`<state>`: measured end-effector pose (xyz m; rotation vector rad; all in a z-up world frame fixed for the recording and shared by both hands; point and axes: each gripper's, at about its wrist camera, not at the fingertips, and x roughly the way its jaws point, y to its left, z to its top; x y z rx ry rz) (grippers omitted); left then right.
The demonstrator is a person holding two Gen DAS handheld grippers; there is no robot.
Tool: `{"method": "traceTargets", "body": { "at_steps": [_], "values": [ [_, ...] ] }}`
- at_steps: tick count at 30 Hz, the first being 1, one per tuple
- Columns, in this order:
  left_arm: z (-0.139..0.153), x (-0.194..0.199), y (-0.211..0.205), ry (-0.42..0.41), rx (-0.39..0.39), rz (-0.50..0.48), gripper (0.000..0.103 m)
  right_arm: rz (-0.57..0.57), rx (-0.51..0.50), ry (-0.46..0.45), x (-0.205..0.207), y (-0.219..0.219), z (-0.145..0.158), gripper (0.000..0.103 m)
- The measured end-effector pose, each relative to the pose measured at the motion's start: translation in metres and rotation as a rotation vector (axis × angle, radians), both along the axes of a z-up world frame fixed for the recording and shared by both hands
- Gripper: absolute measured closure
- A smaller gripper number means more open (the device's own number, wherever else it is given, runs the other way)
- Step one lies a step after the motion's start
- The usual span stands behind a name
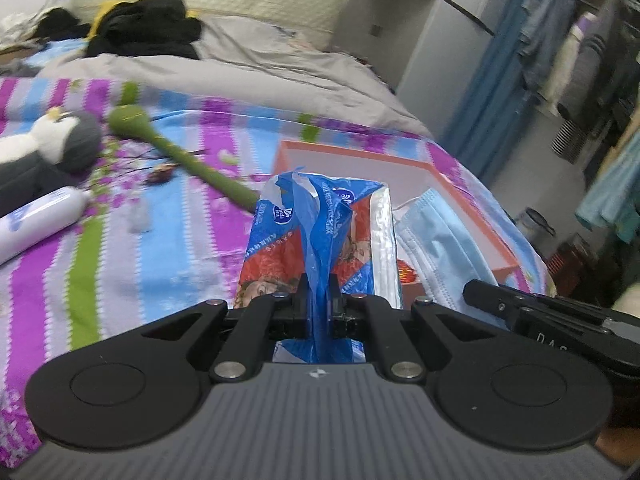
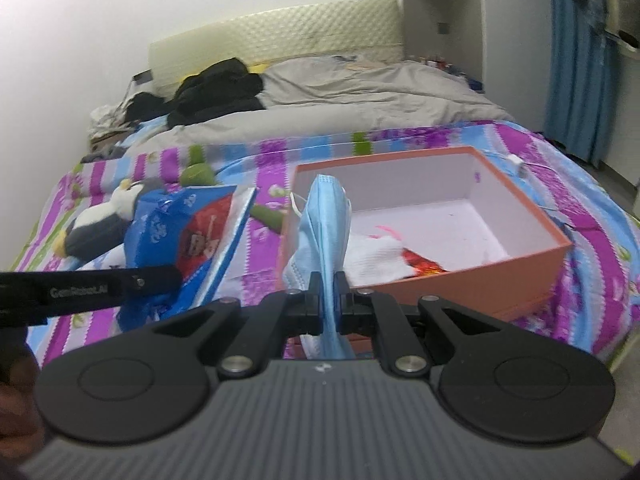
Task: Organize soft objects
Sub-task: 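Carry the snack packet and face mask over the pink box with both tools, then open both tools to drop the snack packet and mask into the box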
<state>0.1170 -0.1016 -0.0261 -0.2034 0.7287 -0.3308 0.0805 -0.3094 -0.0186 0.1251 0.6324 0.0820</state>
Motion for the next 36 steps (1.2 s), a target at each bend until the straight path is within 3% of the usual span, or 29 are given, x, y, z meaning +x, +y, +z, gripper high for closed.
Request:
{"method": "traceTargets", "body": {
  "at_steps": [13, 25, 36],
  "values": [
    [0.004, 0.071, -0.081, 0.016, 0.032, -0.107, 0.096, -0.102, 0.045, 0.033, 0.042, -0.066, -0.007, 0.095],
    [-0.008, 0.177, -0.117, 0.099, 0.056, -0.170, 0.096, -0.143, 0.077, 0.090, 0.119, -0.105, -0.027, 0.094],
    [-0.039, 0.222, -0.134, 0.184, 0.079, -0.205, 0.094, -0.158, 0.099, 0.172, 0.157, -0.116, -0.057, 0.092]
  ]
}}
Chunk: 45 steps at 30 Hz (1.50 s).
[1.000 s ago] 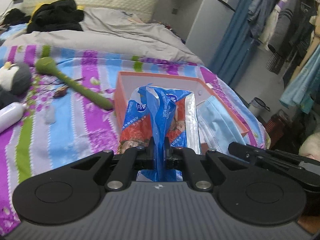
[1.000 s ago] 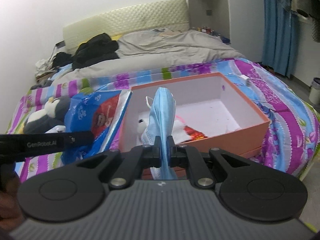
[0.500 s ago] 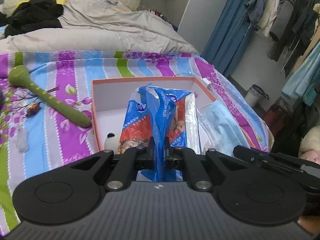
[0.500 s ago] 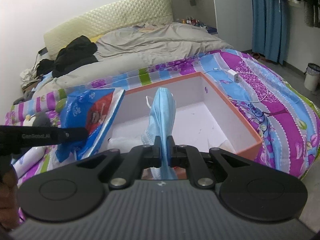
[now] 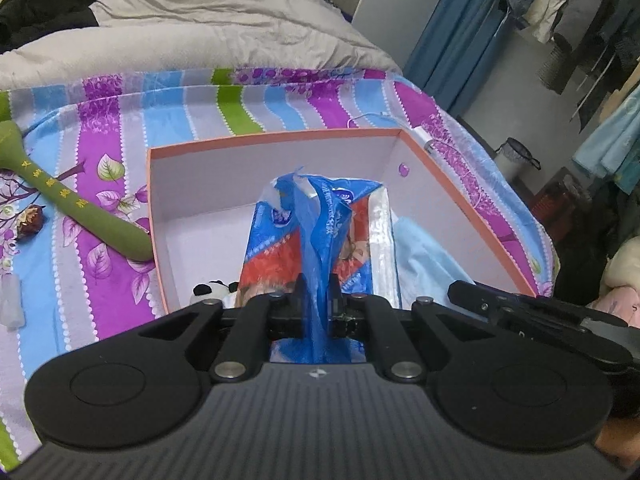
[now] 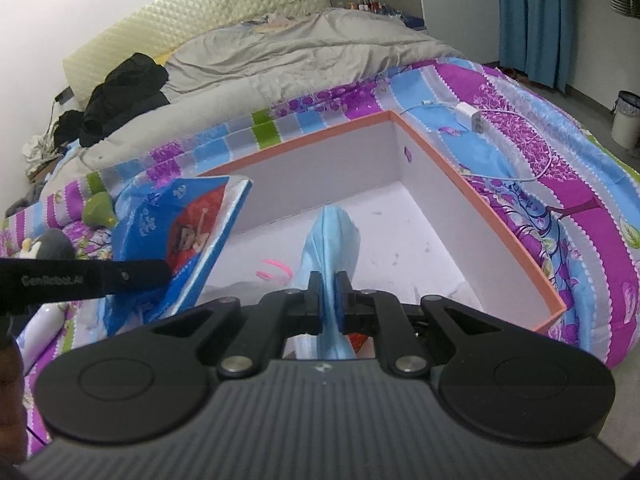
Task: Organize soft objects
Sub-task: 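Open both tools to drop the snack packet and mask into the box, then withdraw both tools from the box back over the bed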
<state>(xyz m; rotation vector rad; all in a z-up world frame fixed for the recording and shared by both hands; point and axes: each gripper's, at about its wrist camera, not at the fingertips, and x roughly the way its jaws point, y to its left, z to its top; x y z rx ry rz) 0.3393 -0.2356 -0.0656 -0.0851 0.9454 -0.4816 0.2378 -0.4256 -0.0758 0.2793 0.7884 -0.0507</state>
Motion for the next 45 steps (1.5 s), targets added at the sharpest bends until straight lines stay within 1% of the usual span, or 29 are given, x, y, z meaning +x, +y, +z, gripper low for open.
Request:
{"method": "traceTargets", "body": {
  "at_steps": [1, 2, 3, 4, 5, 6, 7, 13, 19, 24, 27, 32, 38, 45],
  "values": [
    [-0.001, 0.002, -0.002, 0.006, 0.005, -0.011, 0.090, 0.000, -0.002, 0.004, 0.001, 0.000, -0.001, 0.092],
    [-0.002, 0.004, -0.002, 0.009, 0.009, -0.013, 0.082, 0.000, -0.005, 0.009, 0.002, -0.001, -0.002, 0.092],
    [-0.003, 0.004, -0.002, 0.008, 0.006, -0.012, 0.065, 0.002, -0.009, 0.015, 0.003, -0.001, -0.003, 0.089],
    [-0.003, 0.004, -0.002, 0.006, 0.005, -0.012, 0.058, 0.005, -0.013, 0.022, 0.004, -0.001, -0.003, 0.086],
    [-0.002, 0.003, -0.002, -0.001, 0.005, -0.014, 0.053, 0.006, -0.017, 0.026, 0.005, -0.001, -0.003, 0.074],
    [0.000, 0.001, -0.002, -0.011, 0.006, -0.015, 0.053, 0.002, -0.017, 0.026, 0.004, -0.001, -0.003, 0.057],
    [0.001, -0.001, -0.001, -0.017, 0.008, -0.016, 0.053, 0.000, -0.014, 0.022, 0.003, -0.002, -0.002, 0.052],
    [0.017, -0.016, 0.009, -0.049, 0.007, 0.002, 0.053, 0.006, -0.016, -0.001, -0.010, 0.001, 0.007, 0.053],
    [0.039, -0.043, 0.025, -0.099, 0.002, 0.019, 0.053, 0.024, -0.008, -0.045, -0.033, 0.012, 0.025, 0.053],
    [0.057, -0.074, 0.042, -0.135, -0.013, 0.027, 0.053, 0.045, -0.011, -0.082, -0.057, 0.026, 0.040, 0.053],
    [0.068, -0.090, 0.056, -0.147, -0.038, 0.038, 0.053, 0.053, -0.007, -0.108, -0.073, 0.034, 0.050, 0.053],
    [0.086, -0.120, 0.072, -0.193, -0.032, 0.049, 0.053, 0.067, -0.005, -0.147, -0.097, 0.046, 0.063, 0.053],
    [0.094, -0.159, 0.091, -0.212, -0.045, 0.063, 0.053, 0.092, -0.008, -0.175, -0.127, 0.061, 0.073, 0.053],
    [0.095, -0.198, 0.116, -0.224, -0.056, 0.098, 0.053, 0.135, -0.008, -0.194, -0.154, 0.079, 0.077, 0.053]
  ]
}}
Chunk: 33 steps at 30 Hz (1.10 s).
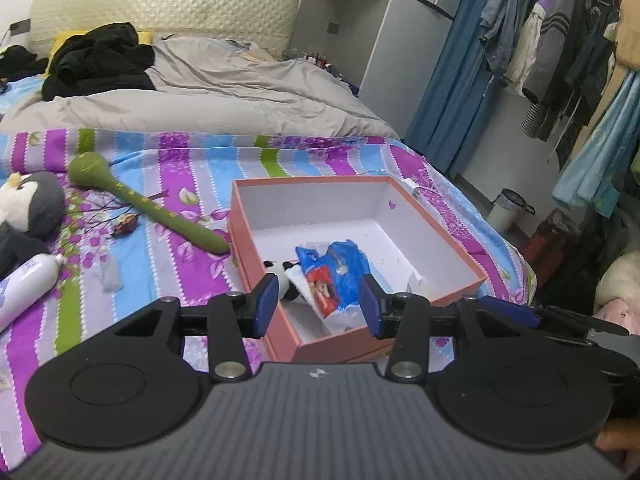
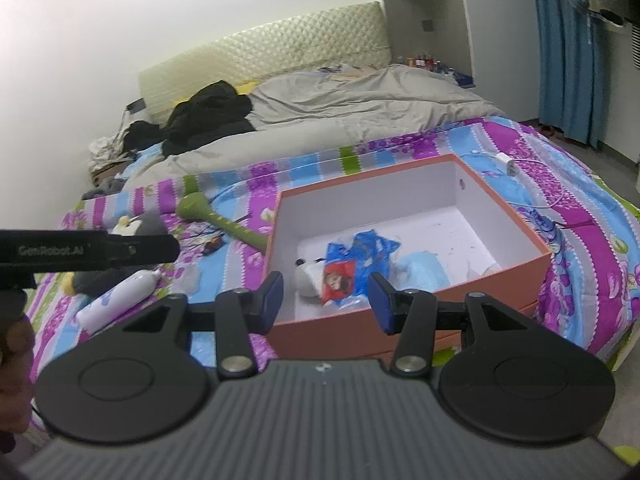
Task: Organize soft objects
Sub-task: 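Withdraw both tools from the box back over the bed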
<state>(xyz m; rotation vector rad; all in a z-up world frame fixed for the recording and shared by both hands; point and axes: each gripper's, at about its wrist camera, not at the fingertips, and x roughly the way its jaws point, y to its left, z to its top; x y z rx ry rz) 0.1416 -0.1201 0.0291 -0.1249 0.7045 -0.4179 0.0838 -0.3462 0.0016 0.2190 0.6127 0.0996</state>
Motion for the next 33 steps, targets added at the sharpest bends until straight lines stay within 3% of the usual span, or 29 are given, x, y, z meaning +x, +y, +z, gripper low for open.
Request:
{"method": "traceTargets", "body": {
  "at_steps": [13, 24, 33],
  "values": [
    [-0.010, -0.044, 0.057, -0.008, -0.016, 0.101, 0.053, 0.103, 0.004, 0.020, -0.024, 0.047, -0.015, 0.053],
    [-0.030, -0.063, 0.103, 0.014, -0.005, 0.200, 0.053, 0.180, -0.001, 0.042, -0.024, 0.075, -0.030, 0.053],
    [-0.057, -0.072, 0.142, 0.020, -0.041, 0.291, 0.049, 0.245, 0.011, 0.065, -0.015, 0.105, -0.056, 0.053]
  ]
}}
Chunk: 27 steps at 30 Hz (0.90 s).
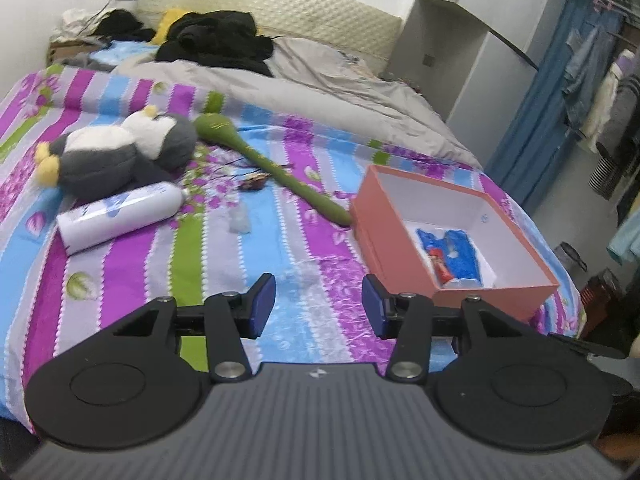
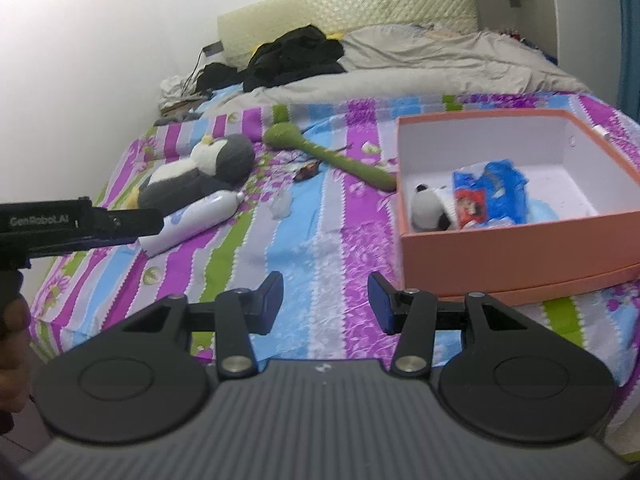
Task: Organize soft objects
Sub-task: 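Withdraw both tools from the box back over the bed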
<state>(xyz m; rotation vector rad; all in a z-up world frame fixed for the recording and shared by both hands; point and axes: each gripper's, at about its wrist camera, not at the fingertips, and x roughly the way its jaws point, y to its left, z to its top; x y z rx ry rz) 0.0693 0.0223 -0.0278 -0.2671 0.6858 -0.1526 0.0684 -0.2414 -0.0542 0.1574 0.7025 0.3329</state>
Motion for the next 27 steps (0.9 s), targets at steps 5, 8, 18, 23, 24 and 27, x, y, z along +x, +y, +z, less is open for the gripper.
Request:
{"method": "traceTargets", "body": {
  "at_steps": [5, 8, 18, 23, 24, 27],
  "values": [
    [-0.019, 0.013, 0.019, 0.046, 0.010, 0.034, 0.049, 0.015, 0.015, 0.017, 0.016, 0.015, -0.011, 0.053],
    [-0.027, 0.024, 0.030, 0.048, 0.024, 0.044, 0.049, 0.026, 0.013, 0.015, 0.027, 0.023, -0.013, 0.053],
    [-0.063, 0.069, 0.065, 0.083, 0.013, 0.107, 0.048, 0.064, -0.006, 0.005, 0.073, 0.040, -0.025, 0.053],
    [-0.087, 0.096, 0.071, 0.087, -0.006, 0.101, 0.048, 0.065, -0.011, 0.004, 0.099, 0.050, -0.037, 0.053],
    [-0.092, 0.101, 0.072, 0.090, -0.007, 0.099, 0.048, 0.070, -0.011, 0.002, 0.104, 0.052, -0.039, 0.053],
    [-0.111, 0.119, 0.073, 0.106, 0.000, 0.091, 0.048, 0.078, 0.001, 0.003, 0.121, 0.059, -0.046, 0.053]
  ]
}}
